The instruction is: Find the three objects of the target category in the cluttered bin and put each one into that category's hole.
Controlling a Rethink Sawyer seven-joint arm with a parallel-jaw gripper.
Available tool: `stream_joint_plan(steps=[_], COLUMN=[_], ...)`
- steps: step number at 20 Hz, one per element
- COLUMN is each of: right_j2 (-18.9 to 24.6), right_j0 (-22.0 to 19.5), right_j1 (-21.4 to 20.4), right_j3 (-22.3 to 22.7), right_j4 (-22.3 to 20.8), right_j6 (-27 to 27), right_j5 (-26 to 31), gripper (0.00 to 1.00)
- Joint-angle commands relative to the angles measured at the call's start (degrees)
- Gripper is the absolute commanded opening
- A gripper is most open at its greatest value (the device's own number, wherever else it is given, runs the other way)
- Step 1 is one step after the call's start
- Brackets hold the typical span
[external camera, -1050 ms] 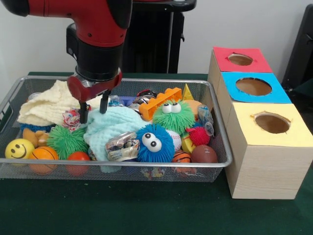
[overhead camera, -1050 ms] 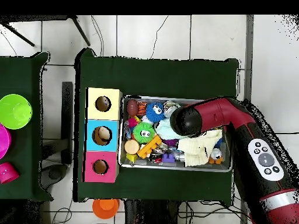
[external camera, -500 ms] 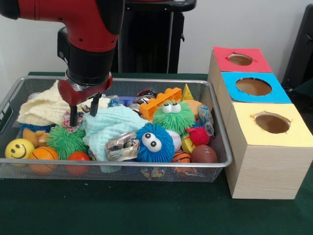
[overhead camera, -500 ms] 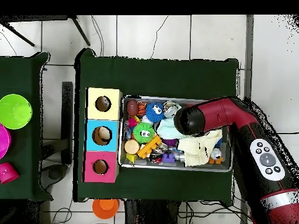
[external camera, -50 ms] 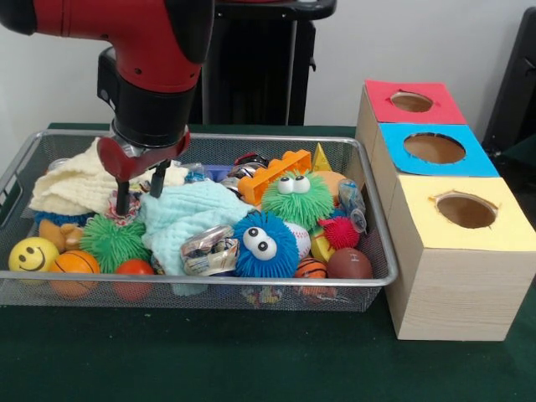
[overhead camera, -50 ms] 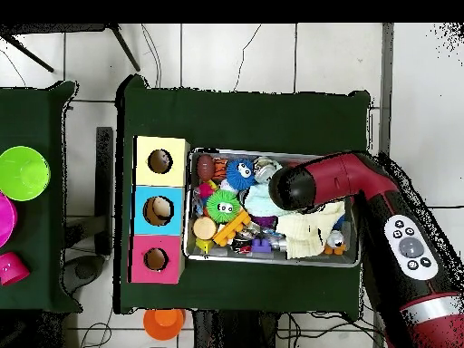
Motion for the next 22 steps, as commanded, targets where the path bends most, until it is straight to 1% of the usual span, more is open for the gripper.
stream_joint_plan(steps=[1,6,9,14,17,22], right_j2=[-3.95,-4.92,-5.58,-6.20,-6.74,-7.24], right_j0=[1.15,1.28,1.59,1.59,1.64,1.03], right_j1=[2.29,2.77,2.35,1.66,1.86,2.68], right_j3=[-3.47,-3.80,-3.71,-3.11,-2.91,-1.62], right_j4=[-4.90,-4.99,-5.49,-5.06,-5.31,-4.38], right_j6=[-17.96,-19.31,-20.15,-20.92,-20.99,-21.08], right_j5=[6.63,7.31,7.34,7.49,7.56,7.88], gripper=[1.00,1.00,1.00,1.00,1.00,1.00])
